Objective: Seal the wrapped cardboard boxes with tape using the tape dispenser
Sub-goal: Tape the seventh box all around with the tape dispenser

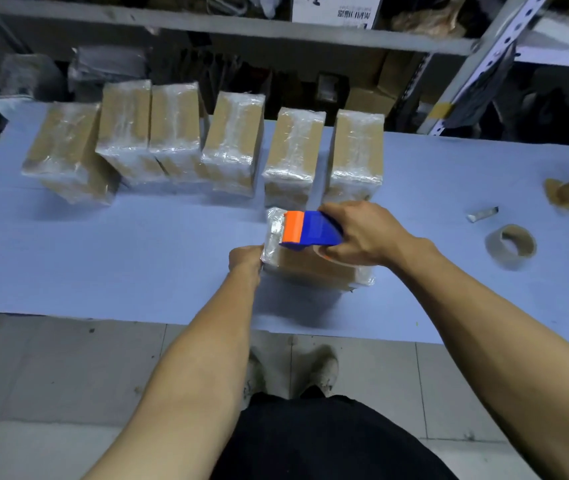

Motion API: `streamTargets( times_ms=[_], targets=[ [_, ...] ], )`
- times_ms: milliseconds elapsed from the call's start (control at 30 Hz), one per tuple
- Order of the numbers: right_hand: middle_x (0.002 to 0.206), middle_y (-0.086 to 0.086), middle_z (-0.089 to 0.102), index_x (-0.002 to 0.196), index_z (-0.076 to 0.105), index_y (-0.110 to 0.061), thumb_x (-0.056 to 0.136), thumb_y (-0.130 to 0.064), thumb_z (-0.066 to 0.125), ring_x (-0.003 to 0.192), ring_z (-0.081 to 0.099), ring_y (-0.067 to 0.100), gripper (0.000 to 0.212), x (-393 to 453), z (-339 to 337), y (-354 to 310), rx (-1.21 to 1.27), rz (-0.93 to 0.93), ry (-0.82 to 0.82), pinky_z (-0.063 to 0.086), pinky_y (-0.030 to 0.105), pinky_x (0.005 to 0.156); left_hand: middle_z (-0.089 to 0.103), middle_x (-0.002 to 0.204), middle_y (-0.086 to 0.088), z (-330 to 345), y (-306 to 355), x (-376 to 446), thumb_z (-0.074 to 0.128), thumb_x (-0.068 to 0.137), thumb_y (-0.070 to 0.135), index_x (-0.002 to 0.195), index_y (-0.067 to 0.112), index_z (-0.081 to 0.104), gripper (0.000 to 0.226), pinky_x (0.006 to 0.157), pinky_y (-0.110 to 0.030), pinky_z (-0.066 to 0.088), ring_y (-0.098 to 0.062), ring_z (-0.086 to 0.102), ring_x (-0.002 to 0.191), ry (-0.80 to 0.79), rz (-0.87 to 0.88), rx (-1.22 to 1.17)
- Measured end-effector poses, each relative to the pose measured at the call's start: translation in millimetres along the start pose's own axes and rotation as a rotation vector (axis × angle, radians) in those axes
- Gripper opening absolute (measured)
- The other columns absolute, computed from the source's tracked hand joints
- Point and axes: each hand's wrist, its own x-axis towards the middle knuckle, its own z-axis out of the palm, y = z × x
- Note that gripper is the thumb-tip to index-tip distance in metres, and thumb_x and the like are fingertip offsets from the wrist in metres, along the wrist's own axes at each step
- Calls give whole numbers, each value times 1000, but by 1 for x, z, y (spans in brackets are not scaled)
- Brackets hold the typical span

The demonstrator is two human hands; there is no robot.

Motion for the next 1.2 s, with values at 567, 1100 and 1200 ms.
streamTargets(
  times_ms=[567,1100,1200],
  targets=[
    [91,-1,67,106,57,-26,75,-49,65,81,61,27,39,3,5,2,-33,0,-2,38,29,60,69,97,-13,17,-6,-29,33,104,56,109,11,66,56,73,-36,47,-22,58,81,-107,472,234],
    [93,0,63,117,49,-26,81,-53,60,82,59,28,46,-46,-12,32,-20,66,-41,54,38,71,55,63,-2,23,0,-45,46,105,39,67,14,54,47,57,-31,41,-21,51,63,72,636,391],
    [93,0,64,119,50,-26,81,-52,60,82,60,29,48,-52,-13,35,-14,48,-26,54,38,71,61,72,-5,23,-2,-47,46,105,40,78,7,62,46,60,-31,44,-22,57,71,72,633,418]
  ],
)
